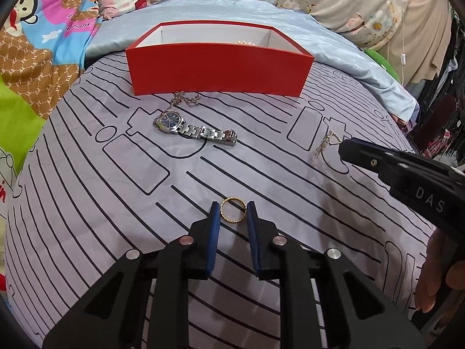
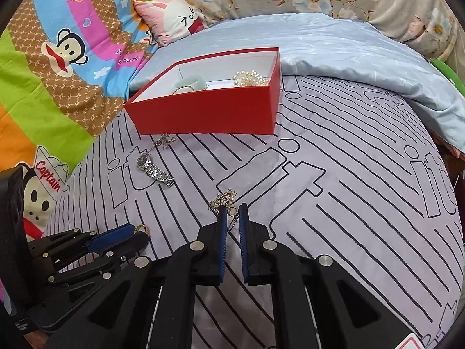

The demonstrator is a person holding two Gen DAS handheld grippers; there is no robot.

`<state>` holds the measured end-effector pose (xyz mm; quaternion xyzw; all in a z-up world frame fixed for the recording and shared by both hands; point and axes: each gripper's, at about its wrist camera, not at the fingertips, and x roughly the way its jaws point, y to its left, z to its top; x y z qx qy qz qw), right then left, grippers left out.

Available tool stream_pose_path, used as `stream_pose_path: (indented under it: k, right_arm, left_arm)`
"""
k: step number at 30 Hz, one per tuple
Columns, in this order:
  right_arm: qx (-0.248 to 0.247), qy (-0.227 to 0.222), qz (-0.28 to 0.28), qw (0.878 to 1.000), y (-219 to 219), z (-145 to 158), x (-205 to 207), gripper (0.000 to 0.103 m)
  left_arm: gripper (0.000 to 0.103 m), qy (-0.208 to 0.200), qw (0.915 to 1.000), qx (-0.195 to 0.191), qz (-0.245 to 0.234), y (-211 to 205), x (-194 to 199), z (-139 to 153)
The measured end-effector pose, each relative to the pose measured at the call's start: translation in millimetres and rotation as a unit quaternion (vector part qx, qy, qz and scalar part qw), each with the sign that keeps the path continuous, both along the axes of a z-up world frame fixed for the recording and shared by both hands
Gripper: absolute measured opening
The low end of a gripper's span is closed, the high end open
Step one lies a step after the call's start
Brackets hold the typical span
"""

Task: Organize jewelry
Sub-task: 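Lift and carry the pendant necklace and gold ring over the red box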

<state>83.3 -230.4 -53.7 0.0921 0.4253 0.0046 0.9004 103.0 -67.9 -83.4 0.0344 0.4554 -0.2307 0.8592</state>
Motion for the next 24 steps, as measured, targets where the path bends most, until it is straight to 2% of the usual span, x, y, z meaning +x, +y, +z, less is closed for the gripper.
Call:
stream_pose_path:
  k: [13,24]
  right_arm:
    - [0.006,-0.027,0.016,0.999,9,27,2,0.007]
    - [-0.013,-0.07,0.035,0.997,11,71,32,0.007]
  left_arm:
    - [0.018,-0.014,0.9992,-0.03,0.024,20,16,37]
    - [0.018,-0.073,0.9952,-0.046,0.045,27,68,92]
